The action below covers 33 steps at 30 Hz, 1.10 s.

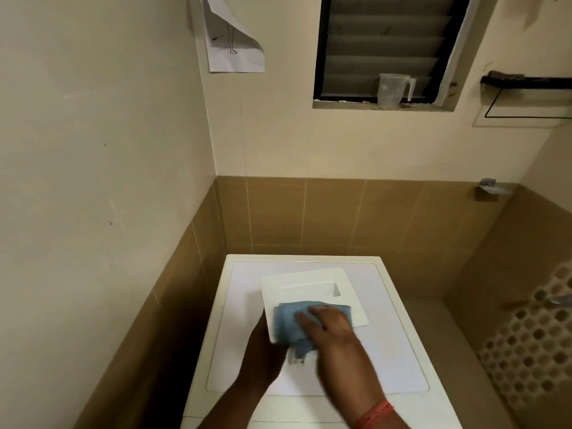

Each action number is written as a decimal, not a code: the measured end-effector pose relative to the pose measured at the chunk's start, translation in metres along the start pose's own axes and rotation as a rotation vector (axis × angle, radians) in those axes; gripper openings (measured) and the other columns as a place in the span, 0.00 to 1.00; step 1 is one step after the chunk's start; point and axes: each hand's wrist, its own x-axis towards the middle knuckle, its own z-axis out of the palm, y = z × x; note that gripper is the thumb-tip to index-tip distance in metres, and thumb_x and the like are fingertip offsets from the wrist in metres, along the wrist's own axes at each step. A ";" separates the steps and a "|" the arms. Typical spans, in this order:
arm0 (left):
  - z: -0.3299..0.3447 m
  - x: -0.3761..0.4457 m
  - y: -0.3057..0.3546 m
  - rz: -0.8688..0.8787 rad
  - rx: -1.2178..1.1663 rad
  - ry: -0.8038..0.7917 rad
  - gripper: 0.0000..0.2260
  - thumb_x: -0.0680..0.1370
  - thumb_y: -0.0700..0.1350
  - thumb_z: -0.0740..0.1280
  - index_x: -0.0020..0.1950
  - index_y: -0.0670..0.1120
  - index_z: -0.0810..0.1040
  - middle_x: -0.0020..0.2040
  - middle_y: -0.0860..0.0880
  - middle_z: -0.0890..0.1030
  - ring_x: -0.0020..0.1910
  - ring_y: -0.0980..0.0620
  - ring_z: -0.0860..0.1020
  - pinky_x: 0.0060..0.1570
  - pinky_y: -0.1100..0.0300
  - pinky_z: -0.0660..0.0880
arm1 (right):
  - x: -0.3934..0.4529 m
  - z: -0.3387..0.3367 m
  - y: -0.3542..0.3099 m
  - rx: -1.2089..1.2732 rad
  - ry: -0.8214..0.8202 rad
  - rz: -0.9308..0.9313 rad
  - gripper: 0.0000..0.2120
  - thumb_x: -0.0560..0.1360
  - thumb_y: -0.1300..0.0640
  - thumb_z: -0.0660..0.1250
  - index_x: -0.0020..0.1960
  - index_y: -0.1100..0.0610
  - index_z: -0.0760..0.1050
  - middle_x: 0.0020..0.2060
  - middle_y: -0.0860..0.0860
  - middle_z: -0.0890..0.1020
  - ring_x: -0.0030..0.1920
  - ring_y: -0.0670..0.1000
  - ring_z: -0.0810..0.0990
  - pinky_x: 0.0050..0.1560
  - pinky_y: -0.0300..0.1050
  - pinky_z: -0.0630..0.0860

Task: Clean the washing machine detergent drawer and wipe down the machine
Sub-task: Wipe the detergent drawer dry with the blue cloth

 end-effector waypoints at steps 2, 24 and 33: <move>0.000 0.002 0.000 0.061 0.047 0.076 0.15 0.76 0.26 0.64 0.60 0.38 0.74 0.47 0.51 0.85 0.49 0.57 0.83 0.43 0.68 0.78 | 0.000 -0.020 0.027 -0.117 0.055 0.096 0.17 0.77 0.55 0.56 0.61 0.41 0.75 0.65 0.49 0.74 0.67 0.47 0.70 0.67 0.34 0.64; -0.010 0.003 -0.012 0.008 0.202 0.134 0.19 0.72 0.49 0.74 0.61 0.49 0.76 0.54 0.50 0.83 0.55 0.50 0.81 0.57 0.50 0.77 | 0.079 -0.022 -0.013 -0.509 -0.337 0.064 0.14 0.72 0.61 0.59 0.54 0.56 0.78 0.51 0.53 0.78 0.55 0.57 0.74 0.52 0.51 0.72; -0.010 0.005 -0.016 0.047 0.144 0.118 0.19 0.74 0.33 0.71 0.62 0.47 0.76 0.54 0.52 0.84 0.54 0.53 0.82 0.48 0.61 0.78 | 0.071 -0.044 0.034 -0.437 -0.206 0.123 0.13 0.61 0.60 0.74 0.45 0.51 0.81 0.40 0.47 0.76 0.43 0.52 0.74 0.34 0.41 0.69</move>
